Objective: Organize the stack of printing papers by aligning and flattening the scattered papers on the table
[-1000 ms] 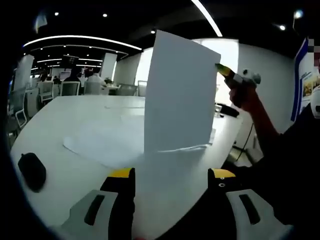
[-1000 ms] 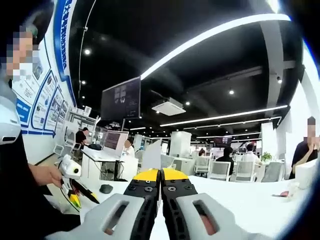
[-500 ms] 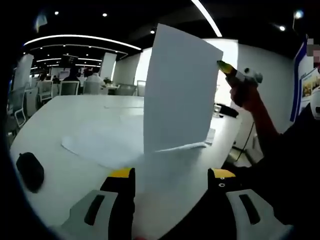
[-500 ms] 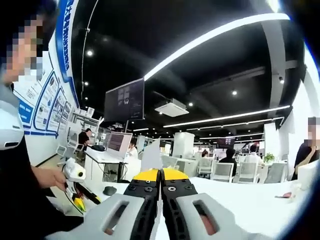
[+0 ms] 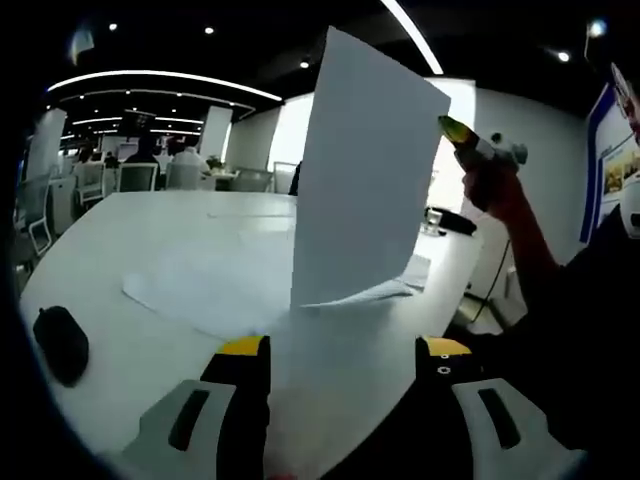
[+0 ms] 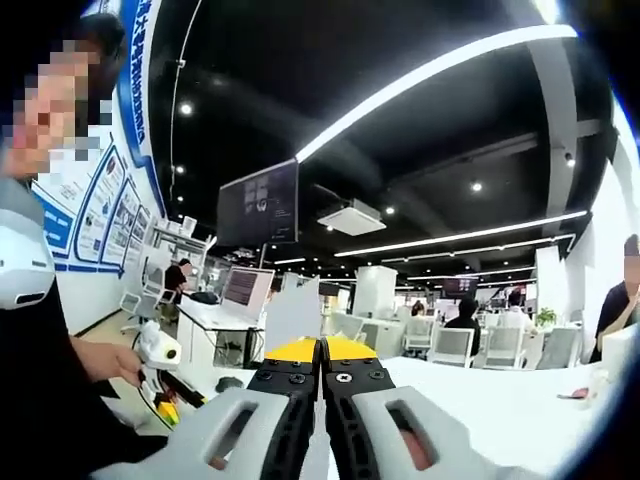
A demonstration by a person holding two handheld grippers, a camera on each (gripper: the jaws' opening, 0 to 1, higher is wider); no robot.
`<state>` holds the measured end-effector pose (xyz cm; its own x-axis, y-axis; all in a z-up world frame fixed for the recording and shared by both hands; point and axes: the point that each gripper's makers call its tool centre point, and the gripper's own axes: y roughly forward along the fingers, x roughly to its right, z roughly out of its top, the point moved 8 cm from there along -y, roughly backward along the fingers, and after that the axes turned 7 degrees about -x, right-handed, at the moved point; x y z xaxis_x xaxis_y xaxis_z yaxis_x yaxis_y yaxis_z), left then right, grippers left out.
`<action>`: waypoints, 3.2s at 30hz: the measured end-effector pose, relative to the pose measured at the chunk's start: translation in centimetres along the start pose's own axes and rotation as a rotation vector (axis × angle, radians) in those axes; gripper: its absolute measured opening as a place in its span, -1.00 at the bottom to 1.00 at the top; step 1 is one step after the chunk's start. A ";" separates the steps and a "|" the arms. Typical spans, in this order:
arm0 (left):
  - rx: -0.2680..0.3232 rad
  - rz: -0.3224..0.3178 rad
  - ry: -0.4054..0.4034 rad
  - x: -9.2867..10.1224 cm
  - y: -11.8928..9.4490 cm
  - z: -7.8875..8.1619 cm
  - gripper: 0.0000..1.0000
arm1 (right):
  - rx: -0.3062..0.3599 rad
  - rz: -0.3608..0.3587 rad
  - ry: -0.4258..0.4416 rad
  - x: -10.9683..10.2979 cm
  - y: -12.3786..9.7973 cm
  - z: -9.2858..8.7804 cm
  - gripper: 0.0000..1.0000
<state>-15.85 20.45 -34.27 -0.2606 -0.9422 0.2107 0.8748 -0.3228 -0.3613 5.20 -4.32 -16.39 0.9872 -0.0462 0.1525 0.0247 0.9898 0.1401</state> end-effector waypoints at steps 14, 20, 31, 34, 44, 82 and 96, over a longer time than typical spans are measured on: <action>0.006 -0.018 0.010 0.3 0.3 0.3 0.24 | 0.009 0.014 -0.003 -0.6 0.5 0.5 -1.00; 0.009 -0.020 0.012 0.5 0.2 0.4 0.24 | 0.026 0.023 -0.005 -0.9 0.7 1.1 -1.00; 0.017 -0.018 0.014 0.5 0.4 0.5 0.24 | 0.049 0.033 0.000 -1.1 0.5 1.7 -1.00; 0.023 -0.022 0.020 0.4 0.5 0.9 0.24 | 0.052 0.035 0.004 -1.2 0.5 1.7 -1.00; 0.058 -0.078 0.059 2.3 1.5 2.1 0.26 | 0.058 0.052 -0.005 -1.7 0.8 2.2 -1.00; 0.173 -0.146 0.065 1.0 2.0 2.6 0.26 | 0.069 0.102 0.041 -3.4 2.0 2.4 -1.00; 0.190 -0.167 0.058 0.9 2.0 2.8 0.25 | 0.069 0.137 0.055 -4.1 2.4 2.3 -1.00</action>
<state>-13.20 19.21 -32.21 -0.4260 -0.8827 0.1984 0.8774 -0.4565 -0.1474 0.86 -2.02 -14.41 0.9878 0.0978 0.1210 -0.1196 0.9747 0.1889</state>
